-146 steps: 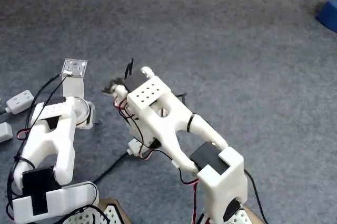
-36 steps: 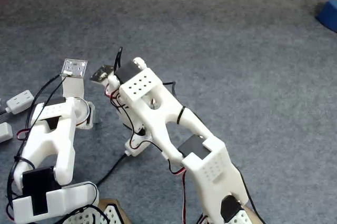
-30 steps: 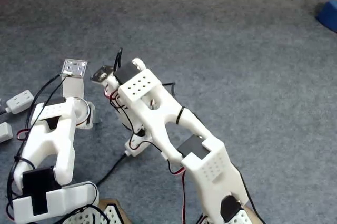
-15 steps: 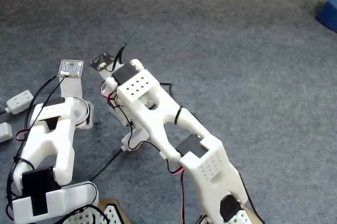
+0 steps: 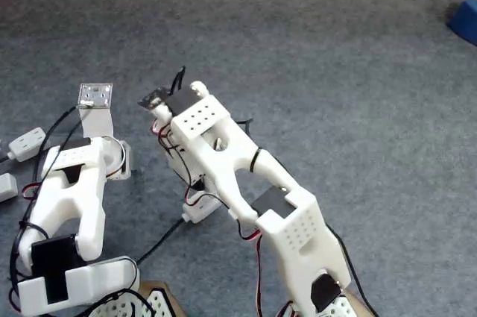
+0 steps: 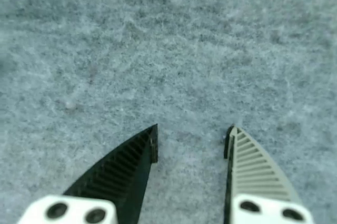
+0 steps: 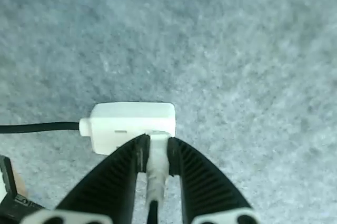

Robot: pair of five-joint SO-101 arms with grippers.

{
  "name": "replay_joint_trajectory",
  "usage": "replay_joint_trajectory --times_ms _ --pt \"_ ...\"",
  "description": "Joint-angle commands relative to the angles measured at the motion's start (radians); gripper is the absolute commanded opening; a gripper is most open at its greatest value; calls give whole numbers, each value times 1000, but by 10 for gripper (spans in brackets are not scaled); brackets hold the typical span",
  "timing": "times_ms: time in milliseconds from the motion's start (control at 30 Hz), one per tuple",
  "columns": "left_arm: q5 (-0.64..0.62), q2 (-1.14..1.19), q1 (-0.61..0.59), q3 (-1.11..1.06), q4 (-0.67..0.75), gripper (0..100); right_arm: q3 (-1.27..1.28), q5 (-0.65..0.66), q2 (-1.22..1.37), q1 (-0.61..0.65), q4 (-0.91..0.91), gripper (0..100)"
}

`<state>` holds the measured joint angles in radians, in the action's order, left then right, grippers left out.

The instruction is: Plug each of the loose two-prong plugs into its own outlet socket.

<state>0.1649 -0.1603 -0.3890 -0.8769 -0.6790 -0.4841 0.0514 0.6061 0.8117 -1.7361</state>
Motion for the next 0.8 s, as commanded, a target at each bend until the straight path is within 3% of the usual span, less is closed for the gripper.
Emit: replay_joint_trajectory --times_ms 0,767 --pt "-11 -8 -13 36 20 213 41 -8 -67 -25 4 8" --pt "-9 -8 2 31 20 213 154 -63 -220 -24 113 8"
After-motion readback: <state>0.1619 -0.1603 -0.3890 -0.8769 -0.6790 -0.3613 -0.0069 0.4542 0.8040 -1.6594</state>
